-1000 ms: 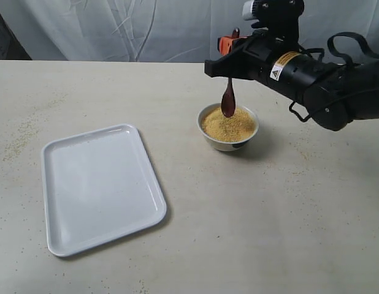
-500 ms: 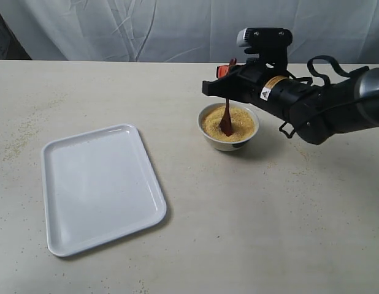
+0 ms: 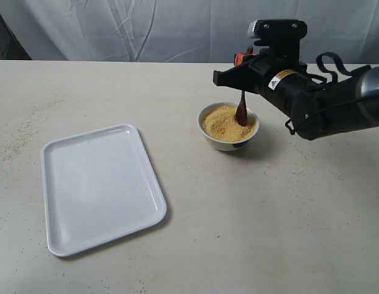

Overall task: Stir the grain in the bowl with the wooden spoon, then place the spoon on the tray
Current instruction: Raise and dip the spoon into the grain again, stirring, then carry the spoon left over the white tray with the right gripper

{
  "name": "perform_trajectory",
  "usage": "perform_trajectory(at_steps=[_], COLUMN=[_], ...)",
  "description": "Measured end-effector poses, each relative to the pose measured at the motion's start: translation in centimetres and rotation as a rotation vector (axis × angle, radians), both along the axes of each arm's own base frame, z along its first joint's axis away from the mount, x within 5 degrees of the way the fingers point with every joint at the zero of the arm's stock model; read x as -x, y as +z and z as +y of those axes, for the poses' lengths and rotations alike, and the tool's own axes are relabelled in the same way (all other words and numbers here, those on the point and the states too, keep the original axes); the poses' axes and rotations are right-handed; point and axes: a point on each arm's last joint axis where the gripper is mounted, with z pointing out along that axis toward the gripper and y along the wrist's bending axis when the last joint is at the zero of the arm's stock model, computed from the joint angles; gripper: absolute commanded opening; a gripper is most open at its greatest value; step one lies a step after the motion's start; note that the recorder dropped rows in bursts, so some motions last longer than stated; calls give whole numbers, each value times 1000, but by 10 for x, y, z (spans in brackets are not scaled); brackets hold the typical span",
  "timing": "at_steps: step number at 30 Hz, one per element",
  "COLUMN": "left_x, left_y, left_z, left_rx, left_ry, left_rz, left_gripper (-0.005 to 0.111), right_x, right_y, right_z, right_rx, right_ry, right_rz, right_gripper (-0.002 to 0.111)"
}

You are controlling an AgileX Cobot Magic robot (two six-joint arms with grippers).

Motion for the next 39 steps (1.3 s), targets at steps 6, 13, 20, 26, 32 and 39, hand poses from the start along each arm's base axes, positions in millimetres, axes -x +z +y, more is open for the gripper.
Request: perform_trajectory(at_steps=[6, 13, 20, 26, 32, 39], left_x=[0, 0, 0, 0, 0, 0], left_y=[0, 0, 0, 0, 0, 0], left_z=[0, 0, 0, 0, 0, 0], left_rx=[0, 0, 0, 0, 0, 0], left_ry=[0, 0, 0, 0, 0, 0], left_rz=[0, 0, 0, 0, 0, 0], left_gripper=[0, 0, 0, 0, 0, 0], right_x=[1, 10, 11, 20, 25, 15], right_y=[-4, 40, 36, 72, 99, 112], right_z=[3, 2, 1, 3, 41, 94], right_rx=[-92, -120, -13, -209, -299, -460], right_ry=[-10, 15, 28, 1, 153, 351], right_rz=[62, -20, -5, -42, 146, 320], right_gripper=[0, 0, 0, 0, 0, 0])
